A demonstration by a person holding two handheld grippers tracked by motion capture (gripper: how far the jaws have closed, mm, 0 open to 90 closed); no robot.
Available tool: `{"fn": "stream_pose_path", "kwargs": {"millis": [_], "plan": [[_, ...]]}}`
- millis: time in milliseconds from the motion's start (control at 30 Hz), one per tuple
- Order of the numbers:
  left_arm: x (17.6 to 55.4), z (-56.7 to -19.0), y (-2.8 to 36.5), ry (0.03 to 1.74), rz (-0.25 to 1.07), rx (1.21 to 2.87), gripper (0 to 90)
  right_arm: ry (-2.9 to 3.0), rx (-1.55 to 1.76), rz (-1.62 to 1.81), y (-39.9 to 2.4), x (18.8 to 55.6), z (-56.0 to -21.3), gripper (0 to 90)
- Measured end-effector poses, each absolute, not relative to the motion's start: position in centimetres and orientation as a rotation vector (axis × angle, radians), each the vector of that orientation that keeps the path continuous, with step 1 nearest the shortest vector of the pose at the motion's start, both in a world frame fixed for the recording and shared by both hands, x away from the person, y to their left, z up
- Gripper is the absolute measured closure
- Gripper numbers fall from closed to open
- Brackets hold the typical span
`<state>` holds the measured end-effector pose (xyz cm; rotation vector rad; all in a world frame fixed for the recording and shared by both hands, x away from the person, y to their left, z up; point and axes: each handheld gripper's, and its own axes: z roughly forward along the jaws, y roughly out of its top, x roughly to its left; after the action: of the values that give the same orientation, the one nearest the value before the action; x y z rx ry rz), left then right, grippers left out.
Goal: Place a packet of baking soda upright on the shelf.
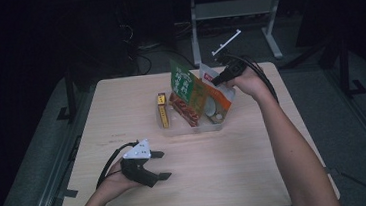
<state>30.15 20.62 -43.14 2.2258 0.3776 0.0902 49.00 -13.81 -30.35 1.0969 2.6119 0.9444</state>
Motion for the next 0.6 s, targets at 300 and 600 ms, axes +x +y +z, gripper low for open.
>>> {"fn": "stream_pose_path", "kwargs": {"millis": [300, 600], "plan": [[30.3, -43.1, 20.7, 0.395, 0.085, 2.216, 22.7, 2.530, 1.070, 1.074, -15.4, 47.3, -30.2, 49.1], [30.1, -42.8, 20.8, 0.404, 0.090, 2.206, 22.7, 2.483, 1.061, 1.084, -16.2, 45.9, -30.0, 40.8]]}}
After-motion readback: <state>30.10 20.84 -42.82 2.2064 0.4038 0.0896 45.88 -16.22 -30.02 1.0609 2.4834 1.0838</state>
